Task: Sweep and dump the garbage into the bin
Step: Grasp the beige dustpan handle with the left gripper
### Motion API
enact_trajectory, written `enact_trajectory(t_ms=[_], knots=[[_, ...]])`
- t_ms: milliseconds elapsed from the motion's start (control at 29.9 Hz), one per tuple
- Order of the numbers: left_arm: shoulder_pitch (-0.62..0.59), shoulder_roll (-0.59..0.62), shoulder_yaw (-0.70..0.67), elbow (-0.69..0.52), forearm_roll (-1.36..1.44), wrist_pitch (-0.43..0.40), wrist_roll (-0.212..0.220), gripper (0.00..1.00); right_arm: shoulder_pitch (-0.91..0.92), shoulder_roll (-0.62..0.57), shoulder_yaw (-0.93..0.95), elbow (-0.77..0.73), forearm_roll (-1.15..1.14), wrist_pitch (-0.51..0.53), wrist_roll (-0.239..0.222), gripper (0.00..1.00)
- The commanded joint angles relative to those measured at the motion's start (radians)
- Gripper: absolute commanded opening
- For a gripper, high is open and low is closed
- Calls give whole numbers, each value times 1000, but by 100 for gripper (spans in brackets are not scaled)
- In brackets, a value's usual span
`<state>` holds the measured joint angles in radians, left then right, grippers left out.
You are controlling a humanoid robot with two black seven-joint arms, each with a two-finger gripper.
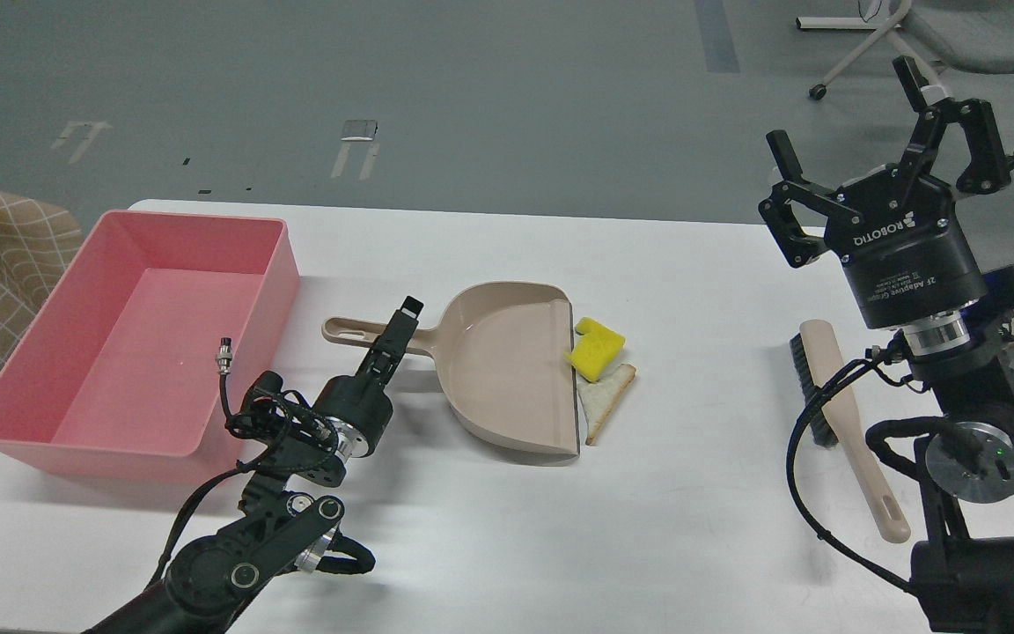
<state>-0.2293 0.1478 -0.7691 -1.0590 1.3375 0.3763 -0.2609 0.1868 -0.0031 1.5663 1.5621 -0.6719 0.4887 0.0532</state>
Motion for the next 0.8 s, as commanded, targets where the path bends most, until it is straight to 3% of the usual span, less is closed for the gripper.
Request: enact_trajectory(t_ms=[0,201,535,769], knots=[[1,1,8,-1,0,1,-1,53,-1,-2,1,3,0,0,1,100],[-8,1,8,-1,0,1,-4,42,-1,-2,3,6,0,0,1,100],[-7,3,8,1,0,1,-9,39,-10,-2,6,3,0,0,1,100],[-5,3,8,-1,5,15,-11,39,-7,-69,0,1,-17,0,1,100]])
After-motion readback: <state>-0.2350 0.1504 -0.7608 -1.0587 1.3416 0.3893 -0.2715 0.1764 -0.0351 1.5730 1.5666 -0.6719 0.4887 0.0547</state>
